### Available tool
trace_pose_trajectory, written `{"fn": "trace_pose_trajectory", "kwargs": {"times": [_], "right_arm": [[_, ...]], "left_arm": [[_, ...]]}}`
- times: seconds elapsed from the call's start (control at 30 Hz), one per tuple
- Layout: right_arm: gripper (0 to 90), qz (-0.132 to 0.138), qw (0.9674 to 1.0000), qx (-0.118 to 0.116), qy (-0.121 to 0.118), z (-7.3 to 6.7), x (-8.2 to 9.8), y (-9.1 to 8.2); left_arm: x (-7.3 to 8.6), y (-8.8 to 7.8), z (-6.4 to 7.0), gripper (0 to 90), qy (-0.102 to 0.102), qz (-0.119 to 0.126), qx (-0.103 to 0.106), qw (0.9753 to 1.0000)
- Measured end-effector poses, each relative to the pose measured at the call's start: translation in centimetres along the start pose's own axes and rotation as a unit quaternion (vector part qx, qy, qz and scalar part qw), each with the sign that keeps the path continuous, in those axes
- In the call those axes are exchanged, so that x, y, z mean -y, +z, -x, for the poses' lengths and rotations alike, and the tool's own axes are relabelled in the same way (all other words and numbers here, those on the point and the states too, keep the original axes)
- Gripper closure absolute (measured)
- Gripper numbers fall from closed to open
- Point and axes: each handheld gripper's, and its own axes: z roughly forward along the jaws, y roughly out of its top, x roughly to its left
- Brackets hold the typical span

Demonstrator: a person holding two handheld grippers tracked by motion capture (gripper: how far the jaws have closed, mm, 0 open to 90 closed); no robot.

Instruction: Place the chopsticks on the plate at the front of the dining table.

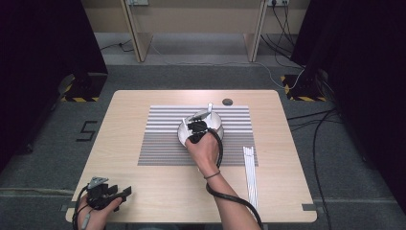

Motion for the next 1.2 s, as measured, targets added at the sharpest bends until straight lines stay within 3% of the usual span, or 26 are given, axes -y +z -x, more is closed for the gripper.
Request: {"fn": "trace_pose_trajectory", "kwargs": {"times": [0.3, 0.6, 1.2], "right_arm": [[74.2, -0.038, 0.9992, -0.006, -0.014, 0.0, 1.7, -1.6], [74.9, -0.057, 0.998, -0.004, -0.026, -0.2, 2.8, -1.8], [79.2, -0.09, 0.9958, 0.003, -0.02, -0.1, 3.9, -1.2]], "left_arm": [[0.0, 0.0, 0.1, 37.6, 0.0, 0.001, 0.0, 1.0], [0.0, 0.0, 0.1, 37.6, 0.0, 0.001, 0.001, 1.0], [0.0, 0.1, 0.1, 37.6, 0.0, 0.002, 0.0, 1.0]]}}
